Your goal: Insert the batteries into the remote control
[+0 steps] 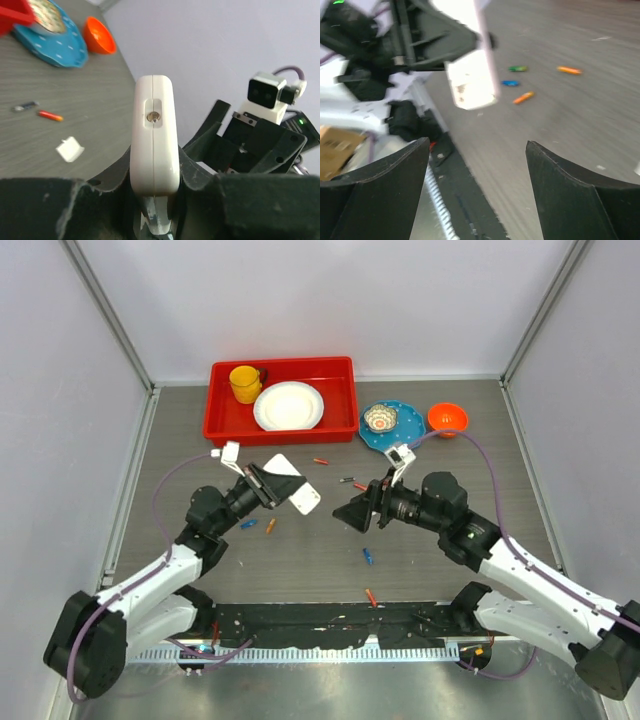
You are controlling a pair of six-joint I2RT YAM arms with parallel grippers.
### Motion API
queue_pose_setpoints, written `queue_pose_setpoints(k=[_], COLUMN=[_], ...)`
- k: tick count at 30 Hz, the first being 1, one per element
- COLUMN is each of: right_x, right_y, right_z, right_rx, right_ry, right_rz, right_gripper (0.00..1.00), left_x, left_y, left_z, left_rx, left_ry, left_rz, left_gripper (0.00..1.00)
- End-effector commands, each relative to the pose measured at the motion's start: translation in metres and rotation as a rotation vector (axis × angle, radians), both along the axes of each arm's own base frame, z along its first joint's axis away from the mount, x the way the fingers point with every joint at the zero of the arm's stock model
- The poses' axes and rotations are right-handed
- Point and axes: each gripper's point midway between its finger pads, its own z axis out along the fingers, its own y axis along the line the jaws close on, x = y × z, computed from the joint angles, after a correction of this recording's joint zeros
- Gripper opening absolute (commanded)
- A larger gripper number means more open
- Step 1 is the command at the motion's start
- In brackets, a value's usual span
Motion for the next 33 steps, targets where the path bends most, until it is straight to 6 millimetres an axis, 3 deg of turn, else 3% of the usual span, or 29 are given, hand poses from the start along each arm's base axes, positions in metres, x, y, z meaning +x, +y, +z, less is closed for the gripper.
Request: queue_pose_setpoints(k=[1,2,5,7,10,15,18,19,21,24,26,27,28,30,31,32,33], right_x=[0.058,0.065,0.091,0.101,0.116,0.138,0.147,0.149,0.155,0.163,0.17,0.171,0.172,0.176,0.175,0.173,0.173], right_y=[-0.068,-0.077,-0.105,-0.115,-0.109,-0.114,-0.113,-0.113,-0.107,-0.099,-0.077,-0.068,-0.055,-0.035,-0.026,-0.008,0.002], right_z=[-0.051,-0.071,-0.101,-0.108,-0.102,-0.088,-0.083,-0.091,-0.087,-0.091,-0.087,-0.085,-0.086,-0.088,-0.09,-0.086,-0.101], right_rx=[-0.315,-0.376,-0.556,-0.632,-0.619,-0.564,-0.587,-0.621,-0.615,-0.594,-0.523,-0.5,-0.474,-0.487,-0.487,-0.458,-0.478], right_ry=[-0.034,-0.008,0.018,0.021,0.018,-0.038,-0.04,-0.023,-0.018,-0.023,-0.059,-0.071,-0.069,-0.072,-0.068,-0.064,-0.046], right_rz=[-0.453,-0.508,-0.694,-0.763,-0.807,-0.933,-0.969,-0.97,-0.966,-0.959,-0.886,-0.851,-0.791,-0.705,-0.658,-0.577,-0.524], right_gripper=[0.81,0.8,0.74,0.72,0.73,0.82,0.89,0.91,0.93,0.93,0.89,0.86,0.84,0.83,0.82,0.81,0.8], left_x=[0.011,0.008,0.002,-0.004,-0.011,-0.002,-0.009,-0.011,-0.013,-0.016,-0.022,-0.023,-0.023,-0.03,-0.031,-0.038,-0.039], left_y=[0.025,0.027,0.03,0.027,0.021,0.017,0.011,0.013,0.016,0.016,0.016,0.017,0.017,0.023,0.025,0.03,0.035], left_z=[-0.003,-0.009,-0.006,-0.001,-0.004,-0.046,-0.04,-0.035,-0.039,-0.029,-0.017,-0.009,-0.013,0.004,0.001,0.011,0.013], left_rx=[0.141,0.162,0.117,0.079,0.073,0.161,0.036,-0.012,-0.038,-0.042,-0.048,-0.05,-0.026,-0.032,-0.012,-0.016,-0.018], left_ry=[-0.027,-0.009,-0.005,-0.028,0.008,0.181,0.169,0.128,0.135,0.101,0.062,0.04,0.056,0.002,0.021,-0.023,-0.038], left_rz=[0.119,0.119,0.121,0.087,0.03,0.027,-0.022,-0.014,-0.007,-0.02,-0.038,-0.041,-0.036,-0.028,-0.02,-0.014,0.006], left_gripper=[0.0,0.0,0.0,0.0,0.0,0.0,0.0,0.0,0.04,0.07,0.01,0.0,0.0,0.0,0.0,0.0,0.0])
